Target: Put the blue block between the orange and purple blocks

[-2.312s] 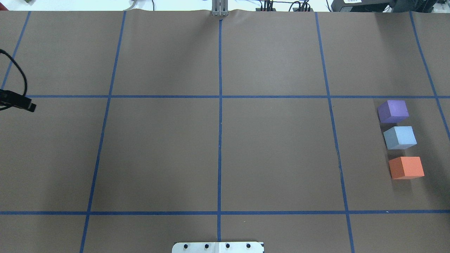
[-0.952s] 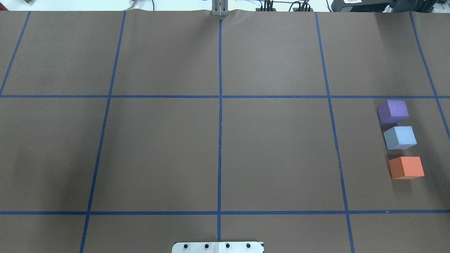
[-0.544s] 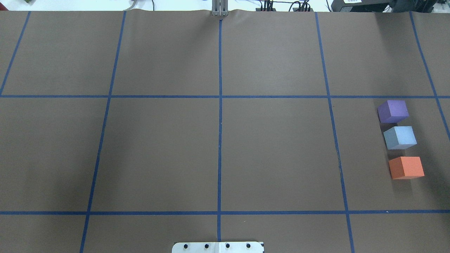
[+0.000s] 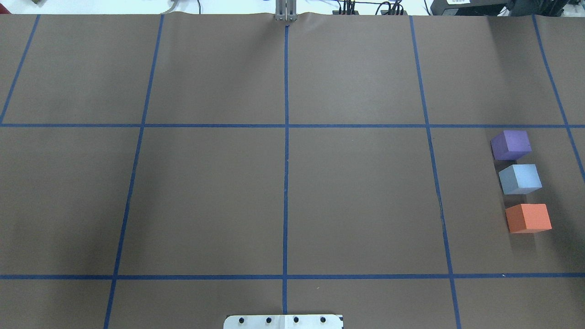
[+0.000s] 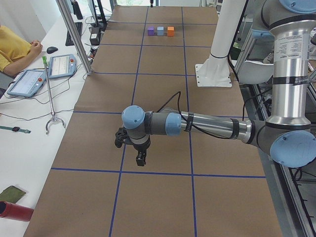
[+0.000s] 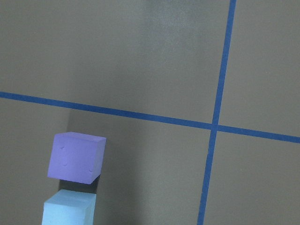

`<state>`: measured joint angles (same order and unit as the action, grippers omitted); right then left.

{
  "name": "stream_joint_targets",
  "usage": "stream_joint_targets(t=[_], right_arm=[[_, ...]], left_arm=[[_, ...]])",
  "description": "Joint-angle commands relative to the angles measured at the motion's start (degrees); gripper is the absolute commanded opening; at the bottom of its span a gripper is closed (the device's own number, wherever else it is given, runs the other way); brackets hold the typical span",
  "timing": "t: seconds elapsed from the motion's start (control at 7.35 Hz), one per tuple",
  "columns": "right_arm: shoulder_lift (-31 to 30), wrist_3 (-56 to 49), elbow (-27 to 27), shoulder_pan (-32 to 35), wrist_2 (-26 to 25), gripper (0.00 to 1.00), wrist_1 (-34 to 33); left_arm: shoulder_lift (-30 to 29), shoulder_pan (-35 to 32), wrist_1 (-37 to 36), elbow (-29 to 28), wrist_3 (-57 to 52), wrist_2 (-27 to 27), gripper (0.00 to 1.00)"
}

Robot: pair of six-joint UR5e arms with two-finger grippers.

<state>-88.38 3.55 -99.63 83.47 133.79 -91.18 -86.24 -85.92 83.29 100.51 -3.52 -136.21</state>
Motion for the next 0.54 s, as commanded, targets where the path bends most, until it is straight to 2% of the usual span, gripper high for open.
stream_joint_targets(t=[0.0, 0.14, 0.41], right_arm=[[-0.3, 0.05, -0.13, -0.14, 0.5, 1.0, 0.21], [-0.3, 0.05, -0.13, -0.15, 0.85, 1.0, 0.21], [-0.21, 0.05, -0.13, -0.49, 0.77, 1.0, 0.3]], left_arm=[[0.38, -0.03, 0.64, -0.14, -0.08, 0.42, 1.0], [0.46, -0.12, 0.55, -0.58, 0.0, 1.99, 1.0], [0.9, -0.12, 0.55, -1.46, 0.7, 1.74, 1.0]])
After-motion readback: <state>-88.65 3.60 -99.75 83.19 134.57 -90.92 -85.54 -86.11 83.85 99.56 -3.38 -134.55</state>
